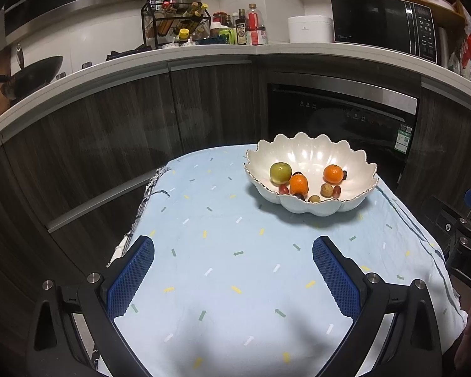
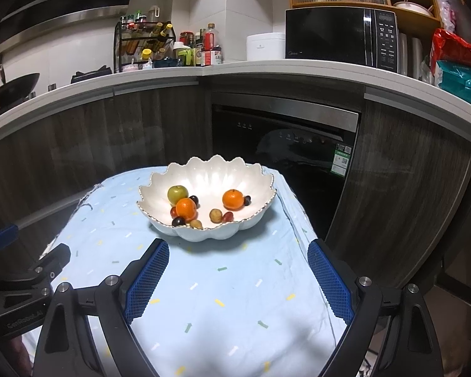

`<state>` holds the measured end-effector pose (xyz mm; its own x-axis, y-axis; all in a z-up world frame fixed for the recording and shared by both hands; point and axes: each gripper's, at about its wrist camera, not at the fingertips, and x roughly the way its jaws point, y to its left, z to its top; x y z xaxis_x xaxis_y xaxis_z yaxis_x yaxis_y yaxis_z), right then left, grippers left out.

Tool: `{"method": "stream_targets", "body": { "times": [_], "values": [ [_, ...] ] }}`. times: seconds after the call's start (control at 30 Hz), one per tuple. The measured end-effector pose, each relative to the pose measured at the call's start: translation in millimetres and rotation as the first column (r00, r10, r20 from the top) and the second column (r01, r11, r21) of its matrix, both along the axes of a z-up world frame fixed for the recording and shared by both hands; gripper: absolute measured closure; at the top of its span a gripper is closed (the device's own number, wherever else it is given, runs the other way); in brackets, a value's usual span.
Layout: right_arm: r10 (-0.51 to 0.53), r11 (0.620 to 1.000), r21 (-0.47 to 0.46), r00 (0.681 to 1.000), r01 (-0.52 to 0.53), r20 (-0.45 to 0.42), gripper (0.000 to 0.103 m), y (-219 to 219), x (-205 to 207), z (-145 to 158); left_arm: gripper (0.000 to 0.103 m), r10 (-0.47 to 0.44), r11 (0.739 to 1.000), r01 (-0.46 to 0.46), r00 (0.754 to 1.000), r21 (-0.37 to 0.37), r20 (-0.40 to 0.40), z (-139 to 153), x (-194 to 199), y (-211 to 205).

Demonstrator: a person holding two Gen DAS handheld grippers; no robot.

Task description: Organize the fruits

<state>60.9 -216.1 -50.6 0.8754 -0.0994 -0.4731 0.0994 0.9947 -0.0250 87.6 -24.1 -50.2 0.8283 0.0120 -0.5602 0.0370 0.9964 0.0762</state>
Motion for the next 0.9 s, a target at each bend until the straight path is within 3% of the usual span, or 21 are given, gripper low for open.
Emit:
{"method": "stream_targets", "body": {
  "times": [0.9],
  "values": [
    [-0.008, 1.0, 0.009, 1.0, 0.008, 0.006, 0.012, -4.6, -0.5, 2.8, 0.0, -0.003, 1.0, 0.003, 1.0, 0.007, 0.013, 1.6, -2.1, -0.4]
  ]
}}
